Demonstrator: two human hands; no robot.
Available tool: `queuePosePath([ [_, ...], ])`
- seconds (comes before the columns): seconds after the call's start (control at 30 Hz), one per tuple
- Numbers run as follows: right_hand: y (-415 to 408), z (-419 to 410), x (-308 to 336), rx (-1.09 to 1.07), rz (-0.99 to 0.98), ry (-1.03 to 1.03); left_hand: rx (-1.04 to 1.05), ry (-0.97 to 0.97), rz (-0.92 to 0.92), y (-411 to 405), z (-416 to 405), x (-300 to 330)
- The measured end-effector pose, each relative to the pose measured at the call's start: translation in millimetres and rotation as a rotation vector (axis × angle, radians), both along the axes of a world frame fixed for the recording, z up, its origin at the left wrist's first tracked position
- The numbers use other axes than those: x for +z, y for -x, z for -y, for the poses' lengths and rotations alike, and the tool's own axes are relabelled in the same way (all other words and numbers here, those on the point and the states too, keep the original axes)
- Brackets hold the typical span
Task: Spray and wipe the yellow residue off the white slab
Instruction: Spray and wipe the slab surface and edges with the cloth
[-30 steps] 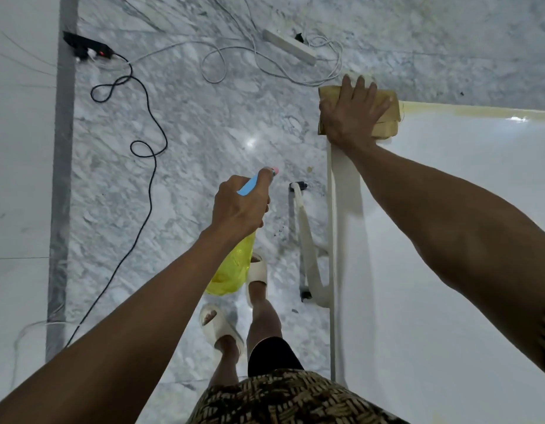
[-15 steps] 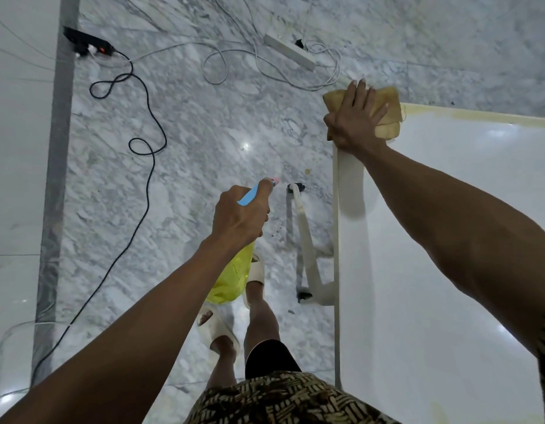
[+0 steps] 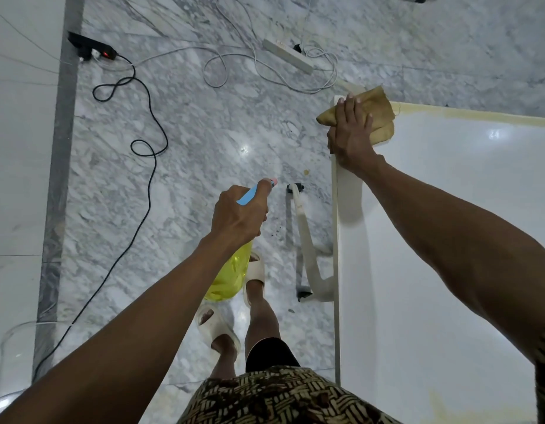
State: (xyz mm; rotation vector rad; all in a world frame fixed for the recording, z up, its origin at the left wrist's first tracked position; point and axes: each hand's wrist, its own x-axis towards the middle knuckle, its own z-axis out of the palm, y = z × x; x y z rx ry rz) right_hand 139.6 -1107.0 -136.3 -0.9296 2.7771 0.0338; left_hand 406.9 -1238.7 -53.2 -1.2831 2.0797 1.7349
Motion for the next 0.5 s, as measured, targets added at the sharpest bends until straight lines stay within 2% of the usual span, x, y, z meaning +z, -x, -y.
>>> queuePosePath([
  [0.3,-34,-13,1,0.028,-0.027,-0.050,-0.013,-0.015,-0.029,-12,-8,4],
  [0.5,-85,-41,-2,0.035,-0.036,0.014,-0.042,0.020,-0.045,-26,-13,16],
])
